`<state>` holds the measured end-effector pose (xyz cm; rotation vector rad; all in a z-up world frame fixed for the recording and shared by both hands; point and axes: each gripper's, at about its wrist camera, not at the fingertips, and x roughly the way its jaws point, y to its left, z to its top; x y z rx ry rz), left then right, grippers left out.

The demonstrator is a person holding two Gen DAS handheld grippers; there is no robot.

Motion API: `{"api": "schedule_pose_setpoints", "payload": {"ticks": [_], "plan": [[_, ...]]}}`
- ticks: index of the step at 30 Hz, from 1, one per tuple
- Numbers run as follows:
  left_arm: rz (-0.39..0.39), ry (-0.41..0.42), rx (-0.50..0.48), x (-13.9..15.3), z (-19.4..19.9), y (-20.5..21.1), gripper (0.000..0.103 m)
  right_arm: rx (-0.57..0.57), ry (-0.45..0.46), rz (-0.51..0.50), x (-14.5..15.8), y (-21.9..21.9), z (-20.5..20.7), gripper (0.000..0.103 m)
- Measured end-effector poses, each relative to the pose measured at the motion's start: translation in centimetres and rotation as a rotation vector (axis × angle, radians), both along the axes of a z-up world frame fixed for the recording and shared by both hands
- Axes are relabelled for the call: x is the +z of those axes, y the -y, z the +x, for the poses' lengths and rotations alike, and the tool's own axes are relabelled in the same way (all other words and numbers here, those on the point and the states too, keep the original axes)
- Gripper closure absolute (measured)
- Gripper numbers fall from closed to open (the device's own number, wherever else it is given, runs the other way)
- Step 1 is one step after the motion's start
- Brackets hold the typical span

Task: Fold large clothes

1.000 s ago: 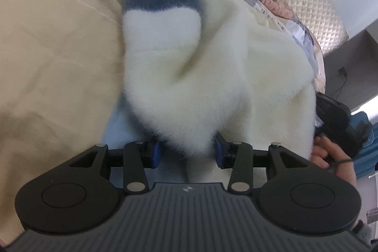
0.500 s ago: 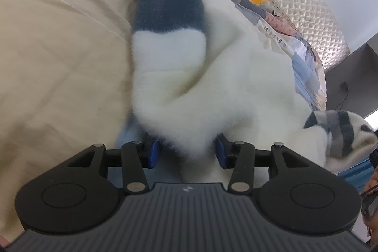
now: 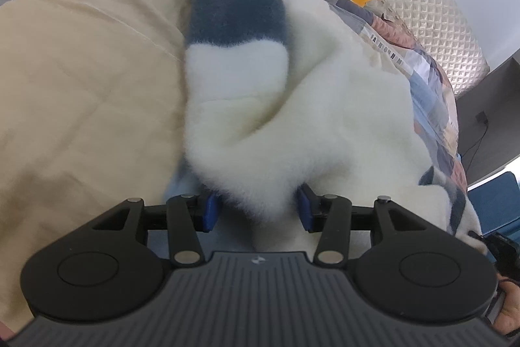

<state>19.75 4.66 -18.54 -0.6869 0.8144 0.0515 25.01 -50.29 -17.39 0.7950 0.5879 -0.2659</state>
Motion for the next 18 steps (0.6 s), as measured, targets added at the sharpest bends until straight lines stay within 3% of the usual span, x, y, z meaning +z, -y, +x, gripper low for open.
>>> {"api": "schedule_pose_setpoints", "payload": {"ticks": [6, 9, 14, 18], "plan": [[0.002, 0.004, -0.002, 0.1, -0.2, -0.2, 0.050, -0.142, 0.126, 0.118, 1.1, 1.6, -4.1, 0.066], [-0.009, 0.003, 0.001, 0.1, -0.2, -0.4, 0.050, -0.186, 0.062, 0.079, 1.0, 1.9, -5.6, 0.066], [-0.038, 0.005, 0.005, 0.1, -0.3, -0.6, 0.050, -0.177, -0.029, 0.211, -1.9, 2.2, -5.9, 0.066], [-0.060, 0.004, 0.011, 0.0, -0.5, -0.9, 0.049, -0.110, -0.021, 0.243, -2.5, 1.3, -4.7, 0.066]]}}
